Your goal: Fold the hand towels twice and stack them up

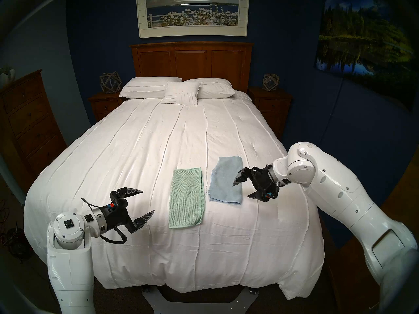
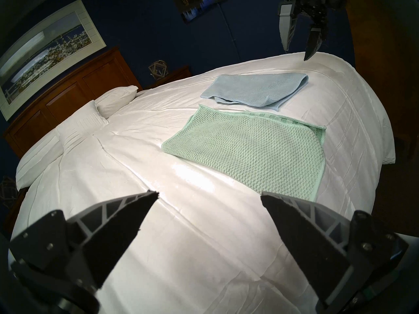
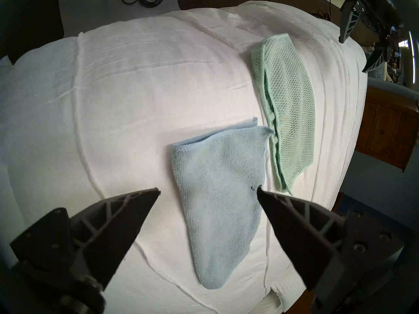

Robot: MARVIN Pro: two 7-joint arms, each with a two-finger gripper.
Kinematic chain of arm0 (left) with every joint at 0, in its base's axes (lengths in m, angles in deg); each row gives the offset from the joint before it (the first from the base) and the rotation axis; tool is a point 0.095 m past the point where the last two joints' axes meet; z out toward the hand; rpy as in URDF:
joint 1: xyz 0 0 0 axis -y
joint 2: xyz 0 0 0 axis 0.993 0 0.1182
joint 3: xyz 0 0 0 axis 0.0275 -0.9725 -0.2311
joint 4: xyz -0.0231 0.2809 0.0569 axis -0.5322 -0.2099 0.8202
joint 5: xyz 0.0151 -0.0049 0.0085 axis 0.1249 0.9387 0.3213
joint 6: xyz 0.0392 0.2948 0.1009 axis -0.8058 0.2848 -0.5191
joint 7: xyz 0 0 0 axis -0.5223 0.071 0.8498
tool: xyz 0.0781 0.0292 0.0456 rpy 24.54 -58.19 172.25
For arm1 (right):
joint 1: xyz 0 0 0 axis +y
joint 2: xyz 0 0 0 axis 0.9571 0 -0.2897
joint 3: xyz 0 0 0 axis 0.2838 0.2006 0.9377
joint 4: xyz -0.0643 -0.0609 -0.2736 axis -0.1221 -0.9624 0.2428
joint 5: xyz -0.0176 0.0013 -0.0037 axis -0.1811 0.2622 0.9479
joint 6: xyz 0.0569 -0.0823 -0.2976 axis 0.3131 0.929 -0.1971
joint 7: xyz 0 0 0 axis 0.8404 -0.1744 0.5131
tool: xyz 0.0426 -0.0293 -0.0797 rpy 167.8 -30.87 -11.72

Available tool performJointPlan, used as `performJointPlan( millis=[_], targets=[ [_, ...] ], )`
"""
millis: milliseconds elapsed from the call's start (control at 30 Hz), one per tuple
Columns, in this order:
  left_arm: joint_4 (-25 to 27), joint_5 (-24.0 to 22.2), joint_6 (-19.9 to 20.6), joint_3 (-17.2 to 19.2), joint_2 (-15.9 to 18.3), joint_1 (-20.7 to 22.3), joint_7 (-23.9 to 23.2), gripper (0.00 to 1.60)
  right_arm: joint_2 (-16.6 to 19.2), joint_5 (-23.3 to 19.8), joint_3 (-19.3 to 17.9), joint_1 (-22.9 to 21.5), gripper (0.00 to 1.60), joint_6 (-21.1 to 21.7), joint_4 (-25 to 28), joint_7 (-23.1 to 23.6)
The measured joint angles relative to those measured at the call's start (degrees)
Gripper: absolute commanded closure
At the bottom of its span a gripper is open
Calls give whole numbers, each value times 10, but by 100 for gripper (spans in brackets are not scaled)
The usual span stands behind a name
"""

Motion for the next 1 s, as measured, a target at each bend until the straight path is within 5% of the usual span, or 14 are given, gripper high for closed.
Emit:
performJointPlan(
  millis=[533, 1000],
  targets=[
    [0, 0, 0, 0, 0, 0, 0, 0, -42, -34, 29, -25, 0, -10, -51, 56],
    [0, 1, 0, 1, -1, 0, 0, 0, -54, -23, 22, -25, 0, -10, -86, 41]
  ],
)
